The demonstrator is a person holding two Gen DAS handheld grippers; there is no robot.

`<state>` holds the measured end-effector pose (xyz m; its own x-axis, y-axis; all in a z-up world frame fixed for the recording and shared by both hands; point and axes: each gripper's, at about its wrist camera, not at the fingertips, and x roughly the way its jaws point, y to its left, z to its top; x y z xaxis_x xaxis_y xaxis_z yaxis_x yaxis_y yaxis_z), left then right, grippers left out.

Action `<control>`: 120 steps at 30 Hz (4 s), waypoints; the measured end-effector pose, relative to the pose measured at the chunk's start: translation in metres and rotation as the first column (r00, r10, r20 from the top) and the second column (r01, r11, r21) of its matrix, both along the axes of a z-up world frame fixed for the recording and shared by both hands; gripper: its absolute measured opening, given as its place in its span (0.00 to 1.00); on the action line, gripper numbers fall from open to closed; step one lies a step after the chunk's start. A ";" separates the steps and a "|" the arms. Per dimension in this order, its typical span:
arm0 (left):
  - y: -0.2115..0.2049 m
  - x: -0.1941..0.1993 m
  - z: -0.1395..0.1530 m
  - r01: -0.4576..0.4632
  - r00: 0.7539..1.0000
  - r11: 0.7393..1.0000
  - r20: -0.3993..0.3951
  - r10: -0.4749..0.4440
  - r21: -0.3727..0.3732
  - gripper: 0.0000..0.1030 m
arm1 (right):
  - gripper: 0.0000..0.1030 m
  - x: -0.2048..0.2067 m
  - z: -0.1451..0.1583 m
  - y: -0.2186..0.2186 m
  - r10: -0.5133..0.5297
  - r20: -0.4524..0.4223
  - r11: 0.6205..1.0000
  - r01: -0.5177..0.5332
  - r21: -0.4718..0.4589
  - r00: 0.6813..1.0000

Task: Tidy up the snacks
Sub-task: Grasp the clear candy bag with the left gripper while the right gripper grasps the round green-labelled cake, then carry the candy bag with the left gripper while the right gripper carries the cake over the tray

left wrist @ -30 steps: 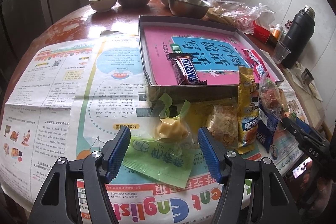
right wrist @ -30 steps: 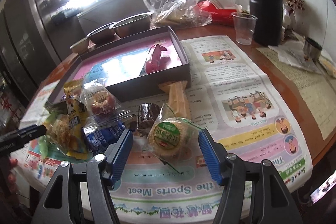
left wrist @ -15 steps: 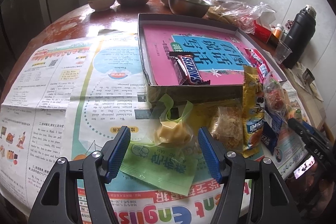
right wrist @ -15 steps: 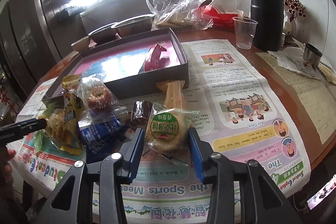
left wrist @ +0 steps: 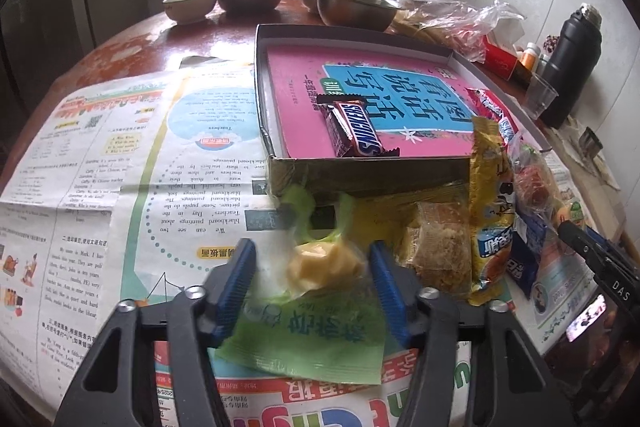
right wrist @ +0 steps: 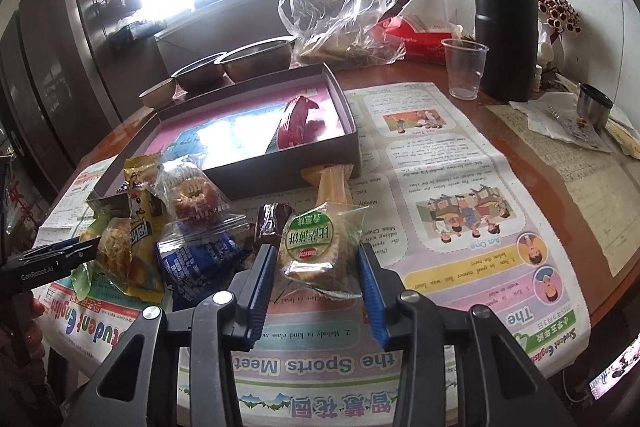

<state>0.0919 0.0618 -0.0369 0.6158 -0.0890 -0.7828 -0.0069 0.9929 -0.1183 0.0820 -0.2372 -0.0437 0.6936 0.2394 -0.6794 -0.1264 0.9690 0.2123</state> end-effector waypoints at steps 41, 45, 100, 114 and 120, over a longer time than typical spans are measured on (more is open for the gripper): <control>-0.004 -0.010 0.058 0.027 0.991 0.995 0.133 -0.013 -0.101 0.39 | 0.37 0.006 0.044 0.005 0.047 0.125 0.998 -0.052 0.041 0.991; -0.005 -0.005 0.064 0.022 0.989 0.994 0.146 -0.007 -0.103 0.39 | 0.37 0.009 0.048 0.007 0.055 0.135 0.997 -0.062 0.048 0.989; -0.043 0.104 0.053 0.108 0.981 0.977 0.181 -0.074 -0.184 0.39 | 0.37 0.086 0.062 0.006 -0.008 0.168 1.000 0.004 0.025 0.986; -0.049 0.112 0.042 0.136 0.983 0.972 0.150 -0.108 -0.190 0.39 | 0.37 0.104 0.047 0.004 -0.030 0.133 1.000 0.028 0.013 0.991; -0.050 0.114 0.036 0.145 0.984 0.970 0.132 -0.121 -0.195 0.39 | 0.37 0.112 0.035 0.007 -0.022 0.089 1.000 0.023 -0.011 0.996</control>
<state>0.2062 0.0117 -0.0013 0.6745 -0.3258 -0.6624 0.1495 0.9390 -0.3097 0.1940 -0.2303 -0.0086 0.7565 0.2155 -0.6174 -0.1229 0.9742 0.1894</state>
